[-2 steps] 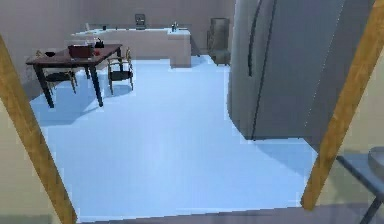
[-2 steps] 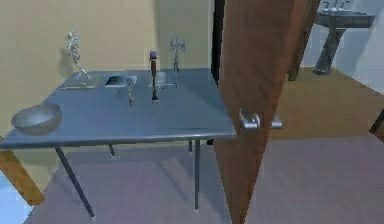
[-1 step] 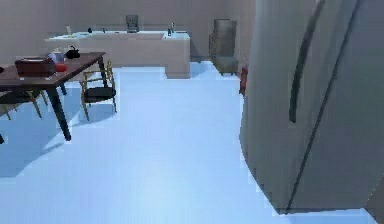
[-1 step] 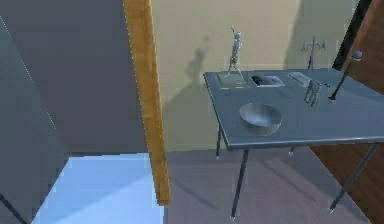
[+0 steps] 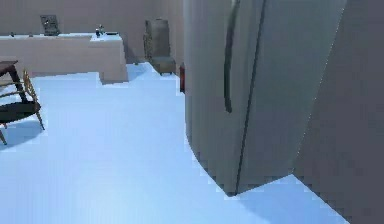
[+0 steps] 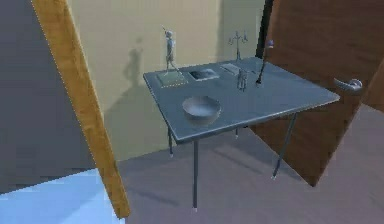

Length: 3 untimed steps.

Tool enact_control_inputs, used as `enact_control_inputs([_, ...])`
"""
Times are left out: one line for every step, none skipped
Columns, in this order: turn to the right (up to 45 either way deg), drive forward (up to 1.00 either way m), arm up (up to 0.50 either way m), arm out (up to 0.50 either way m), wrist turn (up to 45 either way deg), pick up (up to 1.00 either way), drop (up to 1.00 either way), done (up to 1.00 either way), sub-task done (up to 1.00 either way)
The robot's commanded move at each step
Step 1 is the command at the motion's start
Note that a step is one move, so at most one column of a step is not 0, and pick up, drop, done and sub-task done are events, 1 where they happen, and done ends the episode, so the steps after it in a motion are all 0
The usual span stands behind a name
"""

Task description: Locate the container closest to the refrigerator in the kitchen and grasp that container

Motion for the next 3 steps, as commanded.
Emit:
enact_control_inputs([0.0, 0.05, 0.0, 0.0, 0.0, 0.0, 0.0, 0.0, 0.0])
enact_control_inputs([21.0, 0.0, 0.0, 0.0, 0.0, 0.0, 0.0, 0.0, 0.0])
enact_control_inputs([0.0, 0.45, 0.0, 0.0, 0.0, 0.0, 0.0, 0.0, 0.0])
